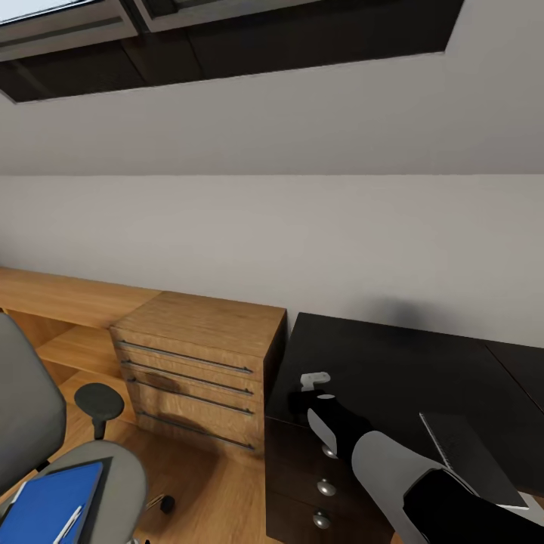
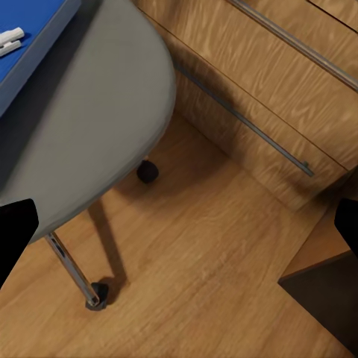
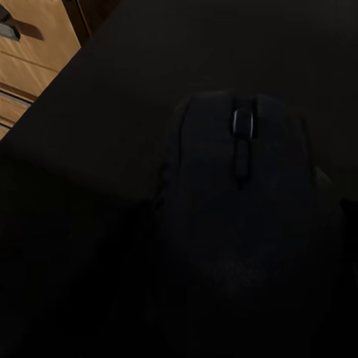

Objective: In the bedroom, organize the workspace by keeping the computer under the desk, ensuring the monitor is on the desk, placing the keyboard on the desk next to the monitor, placing the mouse on the desk next to the keyboard, moving the folder from the swivel chair onto the desk next to the mouse, stacking the notebook on top of the folder with the pen on top of the notebook, and positioning the swivel chair next to the desk.

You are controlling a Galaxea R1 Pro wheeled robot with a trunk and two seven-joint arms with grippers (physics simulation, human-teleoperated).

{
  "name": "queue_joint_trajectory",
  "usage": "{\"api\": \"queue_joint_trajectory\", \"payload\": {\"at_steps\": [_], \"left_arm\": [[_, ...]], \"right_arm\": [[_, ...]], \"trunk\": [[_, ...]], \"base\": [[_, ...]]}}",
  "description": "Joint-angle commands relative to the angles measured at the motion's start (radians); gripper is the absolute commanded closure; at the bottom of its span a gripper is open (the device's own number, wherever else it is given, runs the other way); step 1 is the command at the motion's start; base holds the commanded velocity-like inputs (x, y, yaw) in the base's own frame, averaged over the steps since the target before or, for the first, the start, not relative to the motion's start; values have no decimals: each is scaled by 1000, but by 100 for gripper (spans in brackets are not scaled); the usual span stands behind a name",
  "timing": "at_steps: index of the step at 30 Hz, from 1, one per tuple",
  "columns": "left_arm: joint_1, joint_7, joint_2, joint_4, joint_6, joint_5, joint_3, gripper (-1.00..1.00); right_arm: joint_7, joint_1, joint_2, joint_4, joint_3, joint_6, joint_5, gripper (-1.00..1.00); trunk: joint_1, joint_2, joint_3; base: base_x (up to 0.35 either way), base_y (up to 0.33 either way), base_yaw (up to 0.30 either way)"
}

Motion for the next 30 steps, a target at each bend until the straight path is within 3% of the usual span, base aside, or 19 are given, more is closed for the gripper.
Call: {"api": "queue_joint_trajectory", "payload": {"at_steps": [1,11,17,24,27,30], "left_arm": [[-1,2,1,-1,-7,9,-3,-100],[-1,-1,1,-1,-7,6,-4,-100],[-1,-2,1,-1,-6,-23,-7,-100],[-1,-1,1,-1,-7,-26,-12,-100],[-1,0,1,-1,-7,-26,-12,-100],[-1,0,1,-1,-7,-26,-12,-100]], "right_arm": [[-6,0,-1,1,3,8,-27,100],[-8,0,-1,-1,3,4,-27,100],[-10,0,-1,-8,0,3,-27,100],[-11,1,-4,-43,-2,2,-27,100],[-13,8,-30,-137,-3,7,-29,100],[-15,39,-66,-246,-3,33,-68,100]], "trunk": [[0,0,-1],[0,0,-1],[-23,42,18],[-50,91,40],[-61,112,49],[-73,133,58]], "base": [[0,0,0],[0,0,0],[0,0,0],[0,0,0],[0,0,0],[0,0,0]]}}
